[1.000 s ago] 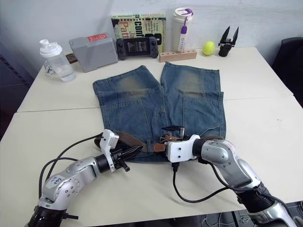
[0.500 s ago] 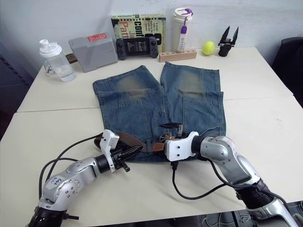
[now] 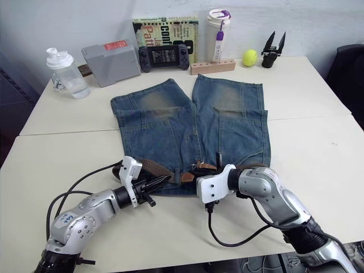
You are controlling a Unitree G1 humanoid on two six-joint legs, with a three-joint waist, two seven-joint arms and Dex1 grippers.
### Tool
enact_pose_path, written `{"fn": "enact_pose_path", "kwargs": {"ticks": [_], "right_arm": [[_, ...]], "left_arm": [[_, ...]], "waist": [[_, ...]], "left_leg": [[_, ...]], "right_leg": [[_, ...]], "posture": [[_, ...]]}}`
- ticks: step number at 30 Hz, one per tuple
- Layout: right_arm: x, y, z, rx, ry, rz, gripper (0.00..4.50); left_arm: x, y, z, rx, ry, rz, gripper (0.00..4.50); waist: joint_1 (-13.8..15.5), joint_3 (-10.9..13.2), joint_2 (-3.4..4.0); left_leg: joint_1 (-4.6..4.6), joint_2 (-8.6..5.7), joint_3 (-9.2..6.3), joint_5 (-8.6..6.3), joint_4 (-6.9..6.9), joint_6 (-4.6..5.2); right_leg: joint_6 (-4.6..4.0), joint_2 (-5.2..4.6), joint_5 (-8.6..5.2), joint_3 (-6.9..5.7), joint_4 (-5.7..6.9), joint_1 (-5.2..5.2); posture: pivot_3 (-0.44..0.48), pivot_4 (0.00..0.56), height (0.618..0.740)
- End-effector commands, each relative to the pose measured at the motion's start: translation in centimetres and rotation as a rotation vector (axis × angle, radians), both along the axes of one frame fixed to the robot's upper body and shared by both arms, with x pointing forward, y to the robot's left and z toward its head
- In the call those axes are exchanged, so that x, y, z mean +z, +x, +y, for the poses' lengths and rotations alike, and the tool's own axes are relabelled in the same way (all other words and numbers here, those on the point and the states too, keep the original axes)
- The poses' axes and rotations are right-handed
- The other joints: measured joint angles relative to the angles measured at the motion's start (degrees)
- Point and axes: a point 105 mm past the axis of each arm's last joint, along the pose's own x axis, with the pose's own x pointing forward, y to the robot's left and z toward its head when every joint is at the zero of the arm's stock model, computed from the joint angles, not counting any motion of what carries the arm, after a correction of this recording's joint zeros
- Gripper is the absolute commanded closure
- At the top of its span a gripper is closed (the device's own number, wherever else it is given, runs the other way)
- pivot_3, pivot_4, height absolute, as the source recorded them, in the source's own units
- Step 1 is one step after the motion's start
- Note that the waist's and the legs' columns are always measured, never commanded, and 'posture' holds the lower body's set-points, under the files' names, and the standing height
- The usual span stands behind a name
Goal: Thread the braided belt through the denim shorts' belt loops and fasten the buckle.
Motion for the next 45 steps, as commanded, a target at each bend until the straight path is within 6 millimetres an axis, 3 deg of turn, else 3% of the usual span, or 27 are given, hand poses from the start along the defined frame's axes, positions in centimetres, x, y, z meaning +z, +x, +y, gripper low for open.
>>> {"fn": "enact_pose_path", "kwargs": {"ticks": [1, 14, 15, 17, 20, 32, 39, 42, 45], "right_arm": [[0.0, -1.4, 0.9, 0.049, 0.005, 0.014, 4.45], [1.3, -1.8, 1.6, 0.043, 0.084, 0.054, 4.45], [1.3, -1.7, 1.4, 0.039, 0.075, 0.041, 4.11], [1.2, -1.5, 1.3, 0.029, 0.069, 0.032, 3.86], [1.2, -1.4, 1.3, 0.024, 0.065, 0.026, 2.46], [3.1, -1.7, 1.4, 0.066, 0.081, -0.036, 2.46], [3.0, -1.6, 1.3, 0.069, 0.068, -0.032, 2.46], [2.1, -1.6, 1.1, 0.066, 0.042, -0.015, 3.23], [1.8, -1.6, 1.0, 0.063, 0.037, -0.007, 4.44]], "left_arm": [[-2.5, -1.2, -0.4, -0.020, 0.031, 0.118, 4.50], [-2.6, -1.3, -0.4, -0.024, 0.028, 0.119, 4.50], [-2.6, -1.3, -0.4, -0.024, 0.028, 0.119, 4.50], [-2.6, -1.3, -0.4, -0.024, 0.028, 0.119, 4.50], [-2.6, -1.3, -0.5, -0.025, 0.027, 0.120, 4.50], [-2.7, -1.4, -0.4, -0.027, 0.028, 0.125, 4.50], [-2.7, -1.4, -0.5, -0.030, 0.026, 0.127, 4.50], [-2.7, -1.4, -0.6, -0.029, 0.026, 0.126, 4.50], [-2.7, -1.4, -0.6, -0.029, 0.026, 0.126, 4.50]], "waist": [[0.00, 0.00, 0.00], [-0.01, 0.00, 0.00], [-0.01, 0.00, 0.00], [0.00, 0.00, 0.00], [0.00, 0.00, 0.01], [0.09, 0.00, 0.00], [0.10, 0.00, 0.01], [0.10, 0.00, 0.01], [0.04, 0.00, 0.01]], "left_leg": [[0.00, 0.00, 0.00, 0.00, 0.00, 0.00], [0.01, 0.00, -0.26, 0.00, -0.01, 0.00], [0.01, 0.00, -0.30, 0.00, -0.01, 0.00], [0.01, 0.00, -0.37, 0.00, -0.02, 0.00], [0.01, 0.00, -0.42, 0.00, -0.02, 0.01], [0.00, -0.01, -0.43, -0.01, -0.02, 0.01], [0.00, -0.01, -0.44, -0.01, -0.02, 0.01], [0.00, -0.01, -0.44, -0.01, -0.02, 0.02], [0.00, -0.01, -0.44, -0.01, -0.02, 0.02]], "right_leg": [[0.00, 0.00, 0.00, 0.00, 0.00, 0.00], [0.00, 0.00, 0.00, 0.01, -0.01, 0.00], [0.00, 0.00, 0.00, 0.01, 0.00, 0.00], [-0.01, 0.00, 0.00, 0.01, 0.00, 0.00], [-0.01, 0.00, 0.00, 0.00, -0.01, 0.00], [-0.01, 0.00, 0.00, 0.00, -0.02, 0.00], [-0.01, 0.00, 0.00, -0.01, -0.03, 0.00], [-0.01, 0.00, 0.00, -0.01, -0.04, 0.00], [-0.01, 0.00, 0.00, 0.00, -0.03, 0.00]], "posture": [[0.000, 0.150, 0.720], [0.000, 0.150, 0.720], [0.000, 0.150, 0.720], [0.000, 0.150, 0.720], [0.000, 0.150, 0.720], [0.000, 0.150, 0.720], [0.000, 0.150, 0.720], [0.000, 0.150, 0.720], [0.000, 0.150, 0.720]]}}
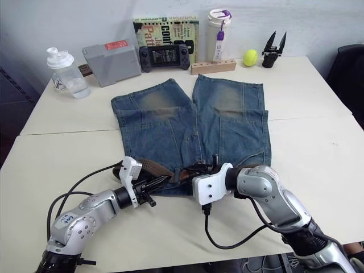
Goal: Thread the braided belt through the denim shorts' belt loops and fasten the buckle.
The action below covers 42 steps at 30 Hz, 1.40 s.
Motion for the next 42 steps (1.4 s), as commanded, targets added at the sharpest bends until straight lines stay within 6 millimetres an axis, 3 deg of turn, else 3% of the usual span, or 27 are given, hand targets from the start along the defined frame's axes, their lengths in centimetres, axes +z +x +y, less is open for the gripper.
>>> {"fn": "enact_pose_path", "kwargs": {"ticks": [1, 11, 13, 15, 16, 20, 25, 26, 29, 33, 34, 40, 42], "right_arm": [[0.4, -0.3, 0.3, 0.023, 0.016, -0.017, 4.44], [0.0, -0.3, 0.3, 0.025, 0.010, -0.008, 4.44], [0.1, -0.2, 0.3, 0.020, 0.015, -0.012, 4.50], [0.3, -0.1, 0.2, 0.015, 0.022, -0.014, 4.50], [0.3, -0.1, 0.2, 0.013, 0.023, -0.014, 4.50], [0.8, 0.1, -0.2, -0.001, 0.048, -0.022, 4.50], [1.1, 0.3, -0.3, -0.005, 0.063, -0.030, 4.50], [1.1, 0.2, -0.3, -0.004, 0.065, -0.030, 4.50], [1.1, 0.1, -0.2, 0.007, 0.069, -0.026, 4.50], [1.3, -0.1, -0.2, 0.018, 0.076, -0.023, 4.50], [1.5, -0.1, -0.2, 0.020, 0.082, -0.022, 4.50], [4.0, 0.1, -1.1, -0.020, 0.182, -0.015, 4.50], [5.8, 1.2, -3.2, -0.095, 0.204, -0.037, 4.50]], "left_arm": [[-2.6, -1.4, -0.5, -0.032, 0.036, 0.120, 4.50], [-1.8, -1.3, -0.5, -0.023, -0.012, 0.093, 4.50], [-0.4, -0.7, -0.1, 0.028, -0.083, 0.050, 3.68], [0.8, -1.3, 0.0, 0.000, -0.126, 0.017, 3.27], [1.1, -1.5, -0.1, -0.014, -0.134, 0.012, 2.69], [3.0, -2.6, 1.8, 0.010, -0.165, -0.041, 1.07], [2.5, -3.7, 2.8, 0.032, -0.118, -0.035, 1.07], [2.2, -3.8, 2.9, 0.043, -0.103, -0.037, 1.51], [1.3, -3.7, 2.9, 0.061, -0.037, -0.047, 2.16], [-0.4, -3.0, 3.2, 0.112, 0.109, -0.048, 3.77], [-0.9, -3.0, 3.2, 0.099, 0.156, -0.056, 4.38], [-3.4, -4.1, 2.8, -0.023, 0.359, -0.079, 4.38], [-3.8, -4.2, 3.0, -0.027, 0.379, -0.083, 4.38]], "waist": [[-0.01, 0.00, 0.00], [-0.01, 0.00, 0.01], [-0.06, 0.00, 0.01], [-0.11, 0.00, 0.00], [-0.13, 0.00, 0.00], [-0.36, 0.05, 0.04], [-0.41, 0.10, 0.07], [-0.38, 0.10, 0.07], [-0.29, 0.10, 0.07], [-0.31, 0.10, 0.07], [-0.30, 0.10, 0.07], [-0.07, 0.10, 0.11], [0.04, 0.12, 0.17]], "left_leg": [[0.00, 0.00, 0.00, 0.00, 0.00, 0.00], [0.01, 0.00, 0.00, 0.00, 0.00, 0.00], [0.01, 0.00, 0.00, 0.00, 0.00, 0.00], [0.00, 0.01, 0.00, 0.00, -0.01, 0.00], [-0.01, 0.03, -0.01, 0.00, 0.00, 0.00], [-0.05, 0.06, -0.01, 0.00, -0.01, -0.01], [-0.11, 0.04, -0.02, 0.00, 0.00, 0.00], [-0.11, 0.03, -0.02, -0.01, 0.00, 0.01], [-0.12, 0.03, -0.02, -0.02, 0.00, 0.02], [-0.11, 0.03, 0.01, -0.02, -0.01, 0.02], [-0.10, 0.03, 0.00, -0.02, -0.01, 0.02], [-0.06, 0.02, 0.02, -0.03, -0.01, 0.05], [-0.06, 0.03, 0.01, -0.04, -0.01, 0.06]], "right_leg": [[0.00, 0.00, 0.00, 0.00, 0.01, 0.00], [0.00, 0.00, 0.00, 0.00, 0.02, 0.00], [0.00, 0.00, 0.00, 0.01, 0.01, 0.00], [0.00, 0.00, 0.00, 0.01, 0.01, -0.01], [0.00, 0.00, 0.00, 0.00, 0.01, -0.02], [-0.02, 0.01, -0.01, 0.00, 0.01, -0.08], [-0.04, 0.00, -0.02, -0.01, 0.00, -0.13], [-0.04, -0.01, -0.02, -0.01, 0.00, -0.13], [-0.05, -0.01, -0.02, -0.01, -0.01, -0.13], [-0.05, 0.01, -0.03, -0.01, 0.00, -0.14], [-0.05, 0.02, -0.03, -0.01, 0.00, -0.14], [-0.07, 0.00, -0.04, 0.01, 0.02, -0.12], [-0.07, -0.01, -0.04, 0.01, 0.01, -0.12]], "posture": [[0.000, 0.150, 0.720], [0.000, 0.150, 0.720], [0.000, 0.150, 0.720], [0.000, 0.150, 0.720], [0.000, 0.150, 0.720], [0.000, 0.150, 0.720], [0.000, 0.150, 0.720], [0.000, 0.150, 0.720], [0.000, 0.150, 0.720], [0.000, 0.150, 0.720], [0.000, 0.150, 0.720], [0.000, 0.150, 0.720], [0.000, 0.150, 0.720]]}}
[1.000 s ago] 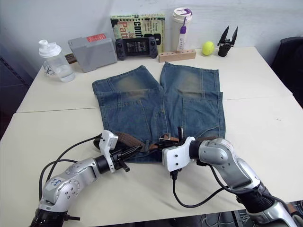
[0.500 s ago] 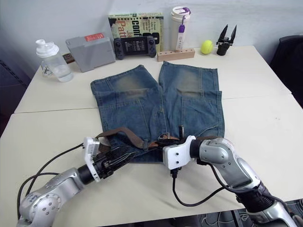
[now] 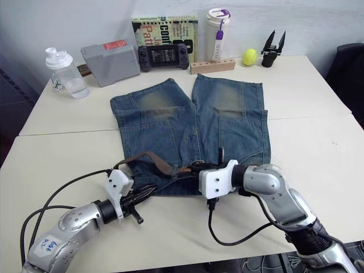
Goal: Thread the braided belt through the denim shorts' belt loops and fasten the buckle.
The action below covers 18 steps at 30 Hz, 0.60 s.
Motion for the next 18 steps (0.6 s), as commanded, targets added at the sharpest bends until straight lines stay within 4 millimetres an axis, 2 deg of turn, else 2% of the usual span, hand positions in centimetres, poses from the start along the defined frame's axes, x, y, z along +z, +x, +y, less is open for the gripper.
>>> {"fn": "enact_pose_path", "kwargs": {"ticks": [1, 2, 6, 8, 10, 13, 18], "right_arm": [[4.3, 1.1, -3.0, -0.098, 0.071, -0.076, 4.50], [4.8, 1.3, -3.7, -0.121, 0.077, -0.078, 4.50], [8.4, 4.1, -10.2, -0.365, 0.185, -0.105, 4.50], [8.9, 4.9, -12.9, -0.449, 0.201, -0.117, 4.50], [8.8, 5.1, -14.4, -0.489, 0.184, -0.124, 4.50], [8.8, 4.9, -14.0, -0.464, 0.196, -0.115, 4.50], [7.5, 4.0, -10.5, -0.352, 0.190, -0.071, 4.50]], "left_arm": [[-3.4, -1.2, 0.3, -0.014, 0.077, 0.104, 4.38], [-3.4, -1.2, 0.3, -0.017, 0.084, 0.101, 4.38], [-3.5, -1.2, 0.2, -0.024, 0.088, 0.086, 4.38], [-3.6, -1.2, 0.2, -0.034, 0.101, 0.079, 4.38], [-3.7, -1.1, 0.2, -0.039, 0.103, 0.070, 4.38], [-3.4, -1.0, 0.2, -0.045, 0.092, 0.048, 4.38], [-1.6, -0.5, 0.0, -0.043, 0.017, -0.021, 4.38]], "waist": [[0.07, 0.02, 0.05], [0.08, 0.02, 0.05], [0.15, 0.05, 0.12], [0.15, 0.05, 0.12], [0.09, 0.03, 0.15], [0.10, 0.02, 0.36], [0.10, -0.04, 0.58]], "left_leg": [[-0.01, -0.01, 0.01, -0.02, 0.00, 0.04], [-0.01, -0.01, 0.01, -0.03, 0.00, 0.05], [0.01, -0.07, 0.02, -0.07, 0.06, 0.15], [0.02, -0.09, 0.02, -0.09, 0.06, 0.19], [0.04, -0.08, 0.04, -0.09, 0.02, 0.19], [0.05, -0.08, 0.11, -0.09, 0.03, 0.19], [0.05, -0.08, 0.12, -0.09, 0.03, 0.19]], "right_leg": [[0.00, -0.03, 0.00, 0.01, 0.00, 0.00], [0.00, -0.04, 0.00, 0.01, 0.00, 0.00], [0.01, -0.13, 0.01, 0.02, 0.02, 0.05], [0.01, -0.18, 0.01, 0.01, 0.02, 0.07], [0.01, -0.16, 0.01, -0.02, 0.01, 0.07], [0.02, -0.17, 0.01, 0.00, 0.04, 0.06], [0.07, -0.19, 0.04, 0.00, 0.04, 0.05]], "posture": [[0.000, 0.150, 0.720], [0.000, 0.150, 0.720], [0.000, 0.150, 0.720], [0.000, 0.150, 0.720], [0.000, 0.150, 0.720], [0.000, 0.150, 0.720], [0.000, 0.150, 0.720]]}}
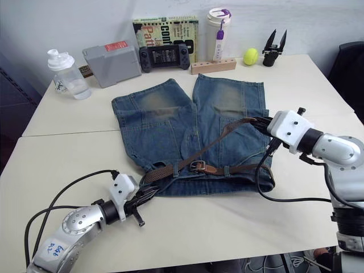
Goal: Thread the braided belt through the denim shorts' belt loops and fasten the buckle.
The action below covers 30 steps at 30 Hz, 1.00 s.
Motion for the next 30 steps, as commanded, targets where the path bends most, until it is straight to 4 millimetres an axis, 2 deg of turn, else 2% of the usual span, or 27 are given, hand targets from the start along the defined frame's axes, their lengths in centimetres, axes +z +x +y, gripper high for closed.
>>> {"fn": "enact_pose_path", "kwargs": {"ticks": [1, 4, 9, 14, 17, 19, 23, 27, 30], "right_arm": [[0.5, -1.0, 2.6, 0.084, -0.004, -0.033, 4.50], [0.1, -1.5, 4.4, 0.139, -0.012, -0.020, 4.50], [-0.8, -2.5, 6.7, 0.232, -0.040, 0.021, 4.50], [-1.4, -2.8, 8.5, 0.301, -0.054, 0.038, 4.50], [-1.9, -3.0, 9.7, 0.340, -0.065, 0.042, 4.50], [-2.3, -3.1, 10.4, 0.363, -0.075, 0.041, 4.50], [-2.5, -3.1, 11.5, 0.398, -0.074, 0.039, 4.50], [-2.5, -3.2, 12.7, 0.434, -0.059, 0.032, 4.50], [-2.4, -3.2, 13.1, 0.448, -0.058, 0.027, 4.50]], "left_arm": [[-0.6, -0.4, 0.4, 0.010, -0.042, 0.043, 4.38], [1.5, -0.5, 0.5, -0.025, -0.131, 0.014, 3.55], [5.5, -1.8, 1.6, -0.156, -0.246, 0.020, 1.48], [9.5, -3.0, 2.8, -0.285, -0.351, 0.064, 1.48], [12.6, -1.5, 3.6, -0.257, -0.470, -0.015, 1.48], [13.7, -0.5, 3.4, -0.247, -0.509, -0.058, 1.48], [12.3, 2.9, 1.5, -0.171, -0.314, -0.171, 1.48], [10.0, 4.2, -0.8, -0.230, -0.185, -0.252, 1.48], [9.1, 5.1, -1.2, -0.241, -0.137, -0.300, 1.48]], "waist": [[-0.04, 0.00, 0.01], [-0.12, 0.02, 0.02], [-0.19, 0.09, -0.05], [-0.25, 0.14, -0.07], [-0.10, 0.17, -0.02], [-0.13, 0.19, -0.05], [-0.15, 0.19, -0.06], [-0.43, 0.21, -0.10], [-0.85, 0.23, -0.12]], "left_leg": [[0.00, 0.01, 0.00, 0.00, 0.00, 0.00], [-0.01, 0.03, 0.00, 0.00, 0.01, 0.00], [-0.18, 0.05, -0.02, 0.01, 0.05, -0.02], [-0.17, 0.07, -0.03, 0.01, 0.05, -0.03], [-0.19, 0.03, -0.06, 0.01, 0.06, -0.04], [-0.21, 0.02, -0.09, 0.01, 0.10, -0.04], [-0.19, -0.01, -0.04, 0.02, 0.07, -0.06], [-0.19, -0.02, 0.43, 0.04, 0.03, -0.10], [-0.27, 0.04, 0.47, 0.08, -0.04, -0.17]], "right_leg": [[0.00, 0.00, 0.00, 0.00, 0.00, 0.00], [0.00, 0.00, 0.00, 0.00, 0.00, -0.03], [0.00, 0.03, 0.00, -0.03, 0.02, -0.21], [0.00, 0.05, 0.00, -0.03, 0.01, -0.20], [0.00, 0.05, 0.00, -0.01, 0.00, -0.20], [0.00, 0.07, 0.00, 0.00, 0.00, -0.17], [0.03, 0.16, 0.02, -0.02, -0.03, -0.11], [0.05, 0.22, 0.03, -0.01, -0.08, -0.11], [0.05, 0.30, 0.03, -0.02, -0.14, -0.23]], "posture": [[0.000, 0.150, 0.720], [0.000, 0.150, 0.720], [0.000, 0.150, 0.720], [0.000, 0.150, 0.720], [0.000, 0.150, 0.720], [0.000, 0.150, 0.720], [0.000, 0.150, 0.720], [0.000, 0.150, 0.720], [0.000, 0.150, 0.720]]}}
